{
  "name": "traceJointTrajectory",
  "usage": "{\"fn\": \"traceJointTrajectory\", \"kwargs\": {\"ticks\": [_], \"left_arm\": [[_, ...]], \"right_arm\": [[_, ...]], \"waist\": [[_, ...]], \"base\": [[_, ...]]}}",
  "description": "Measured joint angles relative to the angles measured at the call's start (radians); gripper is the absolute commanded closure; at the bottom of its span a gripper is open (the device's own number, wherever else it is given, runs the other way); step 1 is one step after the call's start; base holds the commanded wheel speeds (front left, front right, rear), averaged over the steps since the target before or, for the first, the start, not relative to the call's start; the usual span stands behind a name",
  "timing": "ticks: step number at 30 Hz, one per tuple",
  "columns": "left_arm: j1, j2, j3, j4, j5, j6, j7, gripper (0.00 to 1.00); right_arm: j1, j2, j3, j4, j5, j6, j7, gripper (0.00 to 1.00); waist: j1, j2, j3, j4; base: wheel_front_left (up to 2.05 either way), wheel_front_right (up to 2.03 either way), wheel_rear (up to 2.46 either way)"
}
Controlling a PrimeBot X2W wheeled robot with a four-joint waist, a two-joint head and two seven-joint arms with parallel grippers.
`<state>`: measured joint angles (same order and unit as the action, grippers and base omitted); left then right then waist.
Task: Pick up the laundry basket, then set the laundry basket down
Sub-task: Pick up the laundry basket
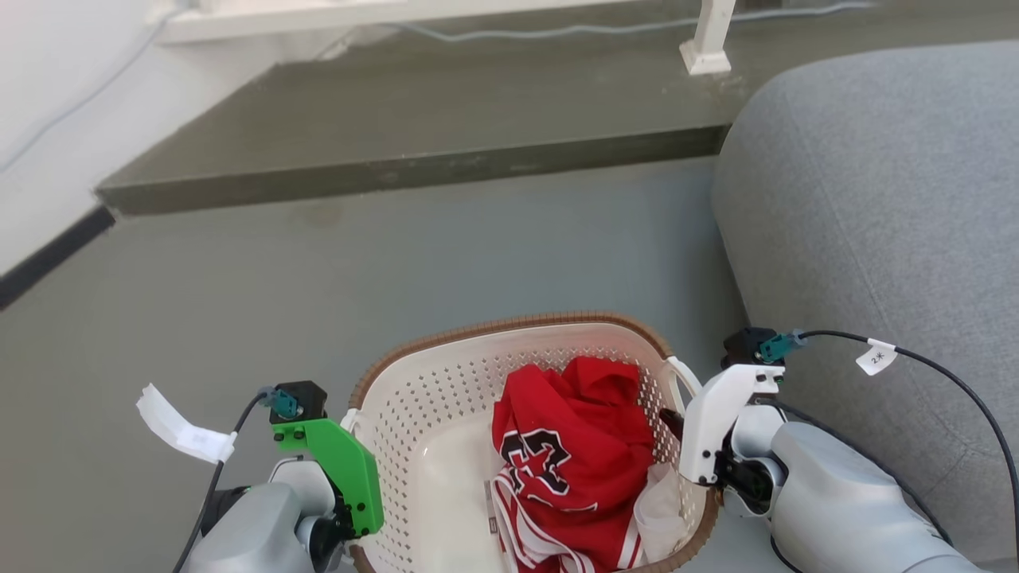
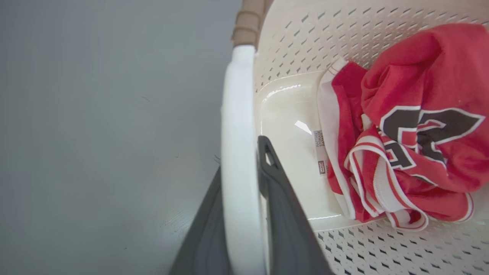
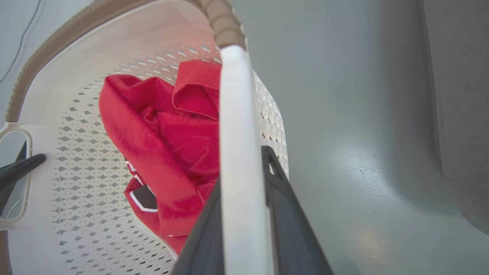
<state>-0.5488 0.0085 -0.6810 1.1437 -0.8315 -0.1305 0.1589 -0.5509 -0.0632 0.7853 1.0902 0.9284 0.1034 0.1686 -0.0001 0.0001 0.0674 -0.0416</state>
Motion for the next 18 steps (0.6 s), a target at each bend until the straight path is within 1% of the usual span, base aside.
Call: {"fn": "traceJointTrajectory", "kwargs": {"ticks": [6, 18], "left_arm": [[0.002, 0.001, -0.003, 0.002, -0.009, 0.000, 0.004, 1.00], [0.006, 0.003, -0.015, 0.004, -0.019, 0.000, 0.012, 1.00]], "right_arm": [[0.002, 0.000, 0.008, 0.000, 0.007, 0.000, 0.001, 1.00], [0.007, -0.001, 0.030, 0.000, 0.027, 0.000, 0.004, 1.00]], "waist": [[0.0000, 0.0000, -0.029, -0.001], [0.0000, 0.0000, -0.041, -0.004]], "base": [[0.00, 0.00, 0.00], [0.00, 0.00, 0.00]]}}
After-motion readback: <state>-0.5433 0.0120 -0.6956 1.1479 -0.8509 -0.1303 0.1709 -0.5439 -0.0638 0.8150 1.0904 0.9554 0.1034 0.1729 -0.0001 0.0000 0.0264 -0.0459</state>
